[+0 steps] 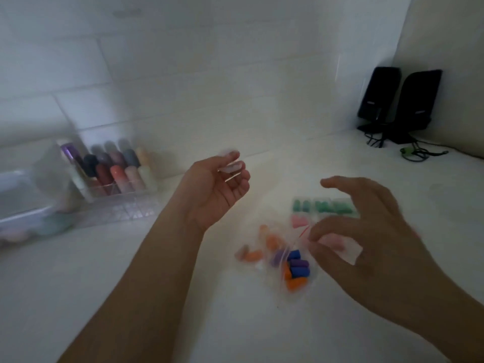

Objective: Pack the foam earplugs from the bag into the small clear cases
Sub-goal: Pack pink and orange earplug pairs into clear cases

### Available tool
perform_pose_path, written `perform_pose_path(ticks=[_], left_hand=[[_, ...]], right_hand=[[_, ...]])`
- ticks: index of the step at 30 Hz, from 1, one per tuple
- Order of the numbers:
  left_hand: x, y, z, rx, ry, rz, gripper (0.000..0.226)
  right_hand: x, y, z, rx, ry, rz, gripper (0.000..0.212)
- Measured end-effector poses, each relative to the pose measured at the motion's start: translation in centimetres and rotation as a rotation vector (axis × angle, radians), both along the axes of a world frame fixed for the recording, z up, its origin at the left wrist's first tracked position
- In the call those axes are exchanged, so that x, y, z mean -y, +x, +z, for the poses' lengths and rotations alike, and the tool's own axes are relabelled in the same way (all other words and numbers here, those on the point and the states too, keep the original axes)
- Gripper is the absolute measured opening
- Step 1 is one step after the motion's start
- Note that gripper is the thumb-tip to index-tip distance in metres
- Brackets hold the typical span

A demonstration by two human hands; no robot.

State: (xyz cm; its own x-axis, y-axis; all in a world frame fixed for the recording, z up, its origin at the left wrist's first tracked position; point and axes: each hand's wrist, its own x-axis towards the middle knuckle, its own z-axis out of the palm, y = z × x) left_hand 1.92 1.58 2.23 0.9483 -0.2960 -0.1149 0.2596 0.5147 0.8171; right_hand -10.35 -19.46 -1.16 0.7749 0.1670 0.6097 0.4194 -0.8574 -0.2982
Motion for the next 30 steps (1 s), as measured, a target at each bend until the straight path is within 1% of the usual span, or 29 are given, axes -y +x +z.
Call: perform_pose_path(ticks=[1,2,4,6,8,10,11,12,14,15,16,19,22,25,28,30], left_hand=[[-0.1,0.3,-0.4,-0.025,0.040,0.012,0.005],[-0.1,0.5,-0.8,-0.035,0.088,0.018,0.007],[0.0,0.6,-1.1,-0.006,0.171,0.009,0.011],[0.2,0.4,-1.2,0.042,0.228,-0.036,0.015],[0.2,0.2,-1.3,0.113,0.298,-0.094,0.015],[0.1,0.1,-1.4,0.205,0.421,-0.136,0.016],[0.1,0.1,-1.5,0.242,0.490,-0.144,0.018],[0.1,0.0,-1.6,0.265,0.556,-0.146,0.019],[0.0,-0.1,-1.7,0.283,0.641,-0.160,0.020],[0.0,-0.1,-1.7,0.291,0.655,-0.177,0.020],[-0.1,-0.2,-1.6,0.299,0.659,-0.196,0.020],[-0.2,-0.5,-1.3,0.300,0.657,-0.253,0.014],[0.1,-1.0,-1.2,0.247,0.636,-0.298,0.018],[0.5,-1.2,-1.4,0.246,0.696,-0.289,0.024],[0.5,-1.1,-1.3,0.284,0.725,-0.255,0.024],[0.5,-1.1,-1.2,0.311,0.722,-0.228,0.029]], right_hand=[[-0.2,0.0,-0.6,-0.041,-0.046,-0.007,0.021],[-0.4,0.0,-1.0,-0.081,-0.057,-0.020,0.020],[-0.7,0.1,-1.7,-0.120,-0.068,-0.062,0.016],[-0.5,0.5,-2.3,-0.138,-0.100,-0.057,0.019],[0.4,0.8,-2.1,-0.212,-0.057,0.002,0.033],[1.3,0.8,-1.4,-0.259,-0.005,0.019,0.044],[1.7,0.8,-1.0,-0.273,0.030,0.009,0.044],[1.9,0.6,-0.7,-0.284,0.064,-0.005,0.039],[1.4,0.2,-0.2,-0.279,0.070,-0.034,0.020],[0.7,-0.1,-0.1,-0.252,0.044,-0.038,0.011],[0.0,-0.4,0.0,-0.221,0.016,-0.031,0.010],[-1.3,-0.6,-0.7,-0.209,-0.082,0.026,0.023],[-2.0,-0.1,-1.6,-0.266,-0.240,-0.062,0.025],[-2.8,0.8,-2.4,-0.260,-0.344,-0.153,0.028],[-3.4,1.1,-2.7,-0.230,-0.357,-0.145,0.012],[-3.6,1.2,-2.8,-0.214,-0.304,-0.131,0.015]])
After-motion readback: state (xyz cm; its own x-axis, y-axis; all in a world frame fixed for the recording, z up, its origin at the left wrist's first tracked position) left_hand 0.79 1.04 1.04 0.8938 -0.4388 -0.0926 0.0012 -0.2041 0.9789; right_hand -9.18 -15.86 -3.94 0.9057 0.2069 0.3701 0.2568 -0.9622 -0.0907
